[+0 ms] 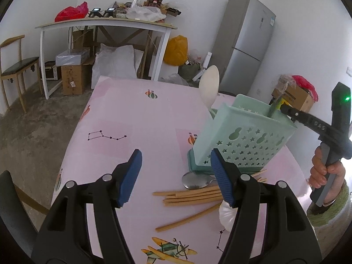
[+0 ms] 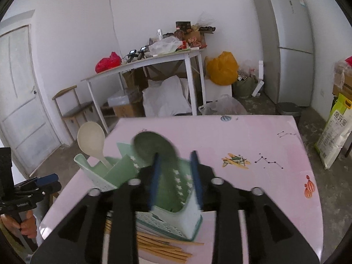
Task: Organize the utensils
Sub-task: 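Lower the silver spoon into the holder and open the right gripper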
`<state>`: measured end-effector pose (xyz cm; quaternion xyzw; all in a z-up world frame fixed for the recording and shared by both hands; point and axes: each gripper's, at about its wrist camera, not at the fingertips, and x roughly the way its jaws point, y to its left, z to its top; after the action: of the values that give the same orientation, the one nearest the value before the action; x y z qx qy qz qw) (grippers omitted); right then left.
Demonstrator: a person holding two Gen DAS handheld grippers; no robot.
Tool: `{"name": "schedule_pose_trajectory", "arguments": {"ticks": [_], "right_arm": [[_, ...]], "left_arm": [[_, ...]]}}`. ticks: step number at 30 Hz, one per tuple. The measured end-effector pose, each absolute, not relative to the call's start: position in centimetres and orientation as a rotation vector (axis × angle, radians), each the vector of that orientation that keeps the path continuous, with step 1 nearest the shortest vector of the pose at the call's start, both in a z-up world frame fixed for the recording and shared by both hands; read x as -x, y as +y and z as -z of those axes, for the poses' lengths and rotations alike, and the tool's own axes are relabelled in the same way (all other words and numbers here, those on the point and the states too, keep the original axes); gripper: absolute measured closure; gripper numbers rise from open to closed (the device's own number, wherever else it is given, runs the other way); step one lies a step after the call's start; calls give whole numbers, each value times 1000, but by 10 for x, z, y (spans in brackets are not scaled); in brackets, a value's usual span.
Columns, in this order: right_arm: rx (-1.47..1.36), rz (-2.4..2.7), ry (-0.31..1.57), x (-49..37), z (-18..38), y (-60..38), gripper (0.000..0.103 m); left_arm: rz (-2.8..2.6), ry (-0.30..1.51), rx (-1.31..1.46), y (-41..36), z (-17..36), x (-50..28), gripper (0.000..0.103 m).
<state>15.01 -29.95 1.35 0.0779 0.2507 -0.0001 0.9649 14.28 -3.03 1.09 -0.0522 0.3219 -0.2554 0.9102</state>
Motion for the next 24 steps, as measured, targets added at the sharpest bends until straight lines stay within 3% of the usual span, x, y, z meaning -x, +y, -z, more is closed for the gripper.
{"name": "schedule_pose_trajectory", "arguments": {"ticks": [8,18,24], "right_arm": [[-271,-52,486,-130,-18,-314,50],[-674,-208,604,-150,24,-358,49],[-700,-205,651,-158,38,-355,54]], "left_arm": [[607,629,80,-46,-13,-140,36],[731,585,95,-79,-15,-165,33],[785,638,101,-96,-8,-182,33]]}}
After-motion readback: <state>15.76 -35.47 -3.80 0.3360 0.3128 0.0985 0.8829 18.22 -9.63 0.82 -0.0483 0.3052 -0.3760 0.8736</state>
